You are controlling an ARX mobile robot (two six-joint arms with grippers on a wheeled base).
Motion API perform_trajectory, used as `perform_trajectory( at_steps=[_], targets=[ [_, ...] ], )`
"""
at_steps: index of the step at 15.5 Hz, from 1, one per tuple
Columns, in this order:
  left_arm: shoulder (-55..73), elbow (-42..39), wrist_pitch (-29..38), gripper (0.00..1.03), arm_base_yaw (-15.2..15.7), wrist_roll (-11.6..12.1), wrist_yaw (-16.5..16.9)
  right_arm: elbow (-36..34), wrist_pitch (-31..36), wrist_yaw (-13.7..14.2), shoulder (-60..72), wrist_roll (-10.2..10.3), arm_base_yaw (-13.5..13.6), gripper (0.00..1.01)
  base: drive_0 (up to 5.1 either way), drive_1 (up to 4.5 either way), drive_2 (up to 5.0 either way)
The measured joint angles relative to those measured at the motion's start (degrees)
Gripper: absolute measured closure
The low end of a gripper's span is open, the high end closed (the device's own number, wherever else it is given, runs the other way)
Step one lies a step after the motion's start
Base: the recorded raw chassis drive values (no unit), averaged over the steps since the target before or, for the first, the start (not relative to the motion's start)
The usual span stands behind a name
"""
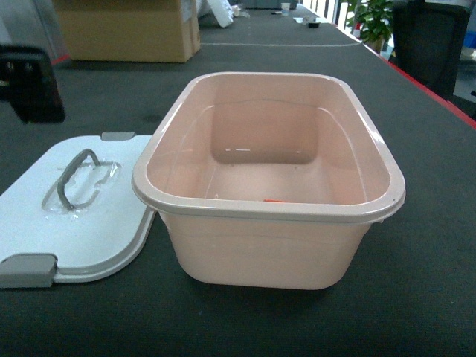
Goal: Pick capacitor and pack into box
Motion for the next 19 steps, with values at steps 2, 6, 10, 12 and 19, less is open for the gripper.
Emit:
perform_trajectory(
  at_steps=[2, 6, 10, 12, 19],
  targets=[
    [11.13, 4.68, 3.93, 0.05, 3.15, -0.11, 2.49, 0.0, 0.02, 0.0, 0.0, 0.02, 0.0, 0.03, 0.0, 0.0, 0.0],
    [29.64, 15.37, 4.7, 0.05, 3.21, -1.25, 5.49, 0.0, 0.0, 0.0, 0.0, 0.02, 0.0, 0.03, 0.0, 0.0, 0.0],
    [39.71, 18.29, 9.22, 0.09, 3.1, -3.26, 5.2, 0.0, -0.02, 0.0, 0.0, 0.02, 0.0, 0.03, 0.0, 0.0, 0.0],
    [39.98, 18.1, 10.03, 0.35, 3.13, -3.17, 5.79, 0.0, 0.0, 0.0, 0.0, 0.02, 0.0, 0.03, 0.0, 0.0, 0.0],
    [40.15, 17.44, 10.43, 1.01, 3.87, -2.03, 6.21, 0.0, 0.0, 0.0, 0.0, 0.02, 0.0, 0.03, 0.0, 0.0, 0.0]
  ],
)
